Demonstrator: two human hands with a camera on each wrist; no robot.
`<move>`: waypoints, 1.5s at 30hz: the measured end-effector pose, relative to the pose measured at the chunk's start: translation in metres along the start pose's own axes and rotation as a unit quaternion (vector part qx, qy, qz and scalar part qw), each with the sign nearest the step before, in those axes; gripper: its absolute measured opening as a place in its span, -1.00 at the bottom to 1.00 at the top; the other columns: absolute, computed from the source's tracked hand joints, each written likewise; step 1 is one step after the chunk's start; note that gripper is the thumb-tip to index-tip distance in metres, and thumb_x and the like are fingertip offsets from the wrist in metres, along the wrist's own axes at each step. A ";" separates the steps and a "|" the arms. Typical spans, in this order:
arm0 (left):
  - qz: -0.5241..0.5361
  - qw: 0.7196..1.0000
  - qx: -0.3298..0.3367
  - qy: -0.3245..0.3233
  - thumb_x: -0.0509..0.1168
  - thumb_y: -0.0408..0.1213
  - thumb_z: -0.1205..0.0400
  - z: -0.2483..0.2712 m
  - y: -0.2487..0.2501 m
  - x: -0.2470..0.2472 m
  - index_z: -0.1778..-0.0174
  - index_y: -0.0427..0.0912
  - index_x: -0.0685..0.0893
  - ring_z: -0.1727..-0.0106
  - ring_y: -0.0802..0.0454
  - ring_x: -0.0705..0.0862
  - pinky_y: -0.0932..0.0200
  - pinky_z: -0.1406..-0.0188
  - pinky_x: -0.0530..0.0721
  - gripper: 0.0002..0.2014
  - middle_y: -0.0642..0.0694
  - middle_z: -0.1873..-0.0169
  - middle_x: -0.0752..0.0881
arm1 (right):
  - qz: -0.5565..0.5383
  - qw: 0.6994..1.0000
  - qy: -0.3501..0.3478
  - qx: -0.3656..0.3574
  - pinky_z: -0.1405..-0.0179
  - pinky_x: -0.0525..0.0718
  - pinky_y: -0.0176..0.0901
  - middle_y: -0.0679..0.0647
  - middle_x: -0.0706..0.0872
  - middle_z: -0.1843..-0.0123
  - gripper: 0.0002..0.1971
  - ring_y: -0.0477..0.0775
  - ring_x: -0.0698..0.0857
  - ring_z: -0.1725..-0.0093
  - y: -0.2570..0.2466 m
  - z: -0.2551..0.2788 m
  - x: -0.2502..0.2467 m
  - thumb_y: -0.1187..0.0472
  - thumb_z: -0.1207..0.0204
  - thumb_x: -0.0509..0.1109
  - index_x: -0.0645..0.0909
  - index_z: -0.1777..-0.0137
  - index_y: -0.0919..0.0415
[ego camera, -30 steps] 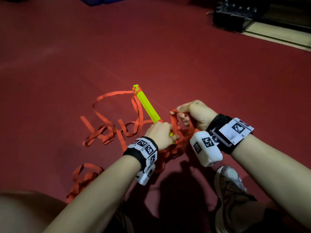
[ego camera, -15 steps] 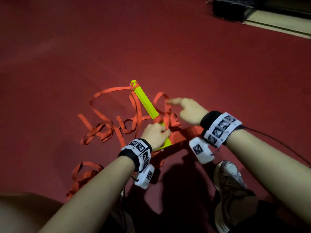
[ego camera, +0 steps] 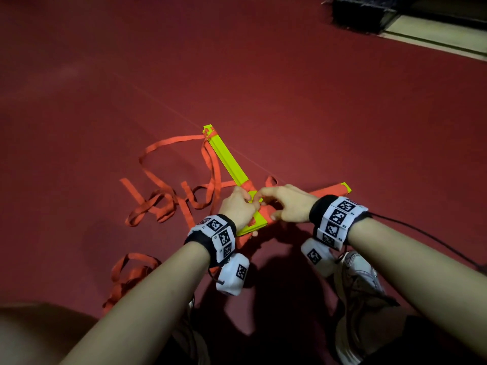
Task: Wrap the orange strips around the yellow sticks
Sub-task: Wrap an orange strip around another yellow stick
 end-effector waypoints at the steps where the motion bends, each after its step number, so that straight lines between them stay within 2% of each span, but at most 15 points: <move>1: -0.012 1.000 0.011 -0.009 0.37 -0.13 -0.67 0.001 0.003 0.001 0.05 -0.07 0.62 0.38 -0.02 0.62 0.15 0.44 0.42 -0.89 0.03 0.37 0.63 | -0.001 1.000 -0.003 0.005 -0.24 0.64 0.06 0.07 0.81 -0.14 -0.46 0.21 0.75 -0.16 0.002 -0.001 0.002 0.34 -0.39 0.54 0.57 -0.36 0.00; 4: -0.010 0.999 0.009 -0.029 0.37 -0.17 -0.68 -0.004 -0.003 0.004 0.24 -0.15 0.74 0.41 -0.05 0.58 0.15 0.41 0.44 -0.80 0.02 0.51 0.61 | -0.001 0.999 0.038 0.027 -0.16 0.64 0.02 0.02 0.77 -0.06 -0.58 0.20 0.74 -0.13 0.009 0.000 -0.002 0.23 -0.33 0.65 0.57 -0.13 0.02; 7: 0.001 1.000 -0.002 -0.009 0.39 -0.17 -0.68 -0.006 -0.008 -0.003 0.53 -0.15 0.50 0.54 -0.05 0.42 0.10 0.49 0.31 -0.56 0.09 0.76 0.42 | 0.049 0.983 0.132 0.119 0.09 0.59 -0.05 0.04 0.70 0.17 -0.62 0.25 0.73 0.03 0.026 0.009 -0.018 -0.06 -0.34 0.63 0.43 0.25 0.01; 10: 0.019 0.999 -0.025 -0.027 0.46 -0.05 -0.65 -0.006 -0.007 0.000 0.61 -0.11 0.38 0.60 -0.03 0.39 0.08 0.53 0.28 -0.44 0.07 0.84 0.35 | 0.040 0.980 0.065 0.185 0.19 0.59 -0.13 0.16 0.71 0.27 -0.67 0.27 0.75 0.13 0.028 0.017 -0.007 -0.05 -0.48 0.44 0.56 0.42 0.10; 14: -0.028 0.986 -0.046 -0.158 0.60 0.13 -0.44 0.000 -0.015 0.022 0.31 -0.26 0.78 0.16 -0.08 0.82 0.13 0.18 0.65 -0.55 -0.09 0.42 0.79 | -0.143 0.952 -0.135 0.236 0.47 0.70 -0.20 0.23 0.83 0.23 -0.70 0.13 0.78 0.37 0.028 0.028 0.042 0.27 -0.40 0.38 0.80 -0.01 0.46; 17: -0.052 0.982 -0.061 -0.172 0.68 0.09 -0.32 -0.003 -0.030 0.020 0.10 -0.37 0.79 0.05 -0.16 0.76 0.11 0.00 0.62 -0.44 -0.18 0.17 0.80 | -0.102 0.951 -0.195 0.218 -0.19 0.70 -0.04 0.24 0.75 -0.32 -0.49 0.19 0.75 -0.22 0.028 0.030 0.065 0.35 -0.47 0.43 0.62 -0.47 0.33; 21: 0.076 0.974 -0.072 -0.202 0.69 -0.21 -0.34 -0.006 -0.026 0.014 0.36 -0.39 0.85 0.35 -0.13 0.72 0.04 0.15 0.73 -0.72 -0.33 0.28 0.83 | -0.060 0.978 -0.114 0.165 -0.41 0.48 -0.19 0.11 0.55 -0.56 -0.34 0.13 0.54 -0.52 0.018 0.026 0.065 0.35 -0.56 0.37 0.36 -0.68 0.15; 23: 0.154 0.964 -0.098 -0.194 0.58 -0.40 -0.48 -0.005 -0.027 0.016 0.38 -0.39 0.81 0.48 -0.04 0.69 0.21 0.43 0.67 -0.83 -0.27 0.39 0.79 | -0.099 0.982 -0.042 0.153 -0.25 0.55 -0.20 0.15 0.64 -0.38 -0.42 0.14 0.64 -0.34 0.019 0.020 0.055 0.41 -0.55 0.34 0.47 -0.60 0.21; 25: 0.240 0.936 -0.136 -0.217 0.46 -0.40 -0.61 0.003 -0.025 0.032 0.29 -0.31 0.73 0.57 0.08 0.64 0.31 0.59 0.60 -0.84 -0.15 0.48 0.73 | -0.253 0.953 0.022 0.163 0.12 0.61 -0.14 0.24 0.67 -0.02 -0.58 0.17 0.65 0.06 0.024 0.015 0.048 0.56 -0.48 0.27 0.65 -0.32 0.37; 27: 0.320 0.902 -0.166 -0.238 0.36 -0.31 -0.70 0.009 -0.020 0.049 0.23 -0.24 0.65 0.60 0.13 0.63 0.34 0.62 0.59 -0.82 -0.08 0.52 0.69 | -0.427 0.887 0.053 0.169 0.17 0.53 -0.07 0.30 0.65 0.09 -0.66 0.22 0.62 0.11 0.028 0.012 0.049 0.65 -0.39 0.17 0.65 -0.09 0.49; 30: 0.381 0.873 -0.186 -0.244 0.30 -0.23 -0.75 0.017 -0.011 0.053 0.24 -0.27 0.62 0.64 0.10 0.63 0.31 0.66 0.61 -0.73 -0.09 0.56 0.67 | -0.582 0.790 0.032 0.192 0.17 0.54 -0.19 0.11 0.69 0.19 -0.70 -0.01 0.69 0.23 0.026 0.014 0.061 0.58 -0.43 0.09 0.58 0.02 0.30; 32: 0.389 0.868 -0.187 -0.247 0.30 -0.18 -0.75 0.018 -0.009 0.050 0.30 -0.29 0.62 0.64 0.07 0.62 0.31 0.63 0.62 -0.67 -0.11 0.57 0.64 | -0.614 0.766 0.012 0.190 0.24 0.58 -0.27 0.07 0.70 0.26 -0.76 -0.06 0.70 0.32 0.023 0.015 0.066 0.47 -0.56 0.11 0.58 0.11 0.22; 36: 0.364 0.879 -0.197 -0.238 0.35 -0.14 -0.71 0.013 -0.022 0.045 0.38 -0.27 0.66 0.65 0.07 0.61 0.33 0.64 0.60 -0.62 -0.11 0.56 0.64 | -0.501 0.841 0.022 0.202 0.42 0.56 -0.23 0.14 0.66 0.50 -0.72 0.07 0.72 0.48 0.032 0.017 0.060 0.26 -0.70 0.29 0.73 0.21 0.26; 39: 0.314 0.894 -0.195 -0.252 0.32 -0.23 -0.73 0.019 -0.026 0.047 0.29 -0.25 0.66 0.64 0.10 0.63 0.33 0.68 0.58 -0.72 -0.08 0.55 0.68 | -0.395 0.897 0.037 0.194 0.70 0.40 -0.34 0.07 0.52 0.66 -0.70 -0.05 0.44 0.74 0.032 0.018 0.042 0.32 -0.64 0.40 0.69 0.36 0.30; 45: 0.281 0.910 -0.136 -0.274 0.38 -0.45 -0.68 0.021 -0.017 0.048 0.04 -0.27 0.75 0.34 0.04 0.84 0.26 0.49 0.74 -0.94 -0.12 0.28 0.83 | -0.373 0.892 0.056 0.248 0.70 0.24 -0.37 -0.02 0.42 0.74 -0.71 -0.08 0.28 0.76 0.031 0.023 0.016 0.33 -0.57 0.35 0.59 0.42 0.27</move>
Point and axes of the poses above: each hand's wrist, its own z-axis away from the middle knuckle, its own x-axis out of the palm, y = z × x, the point moved 9 cm from there along -z, towards the middle knuckle
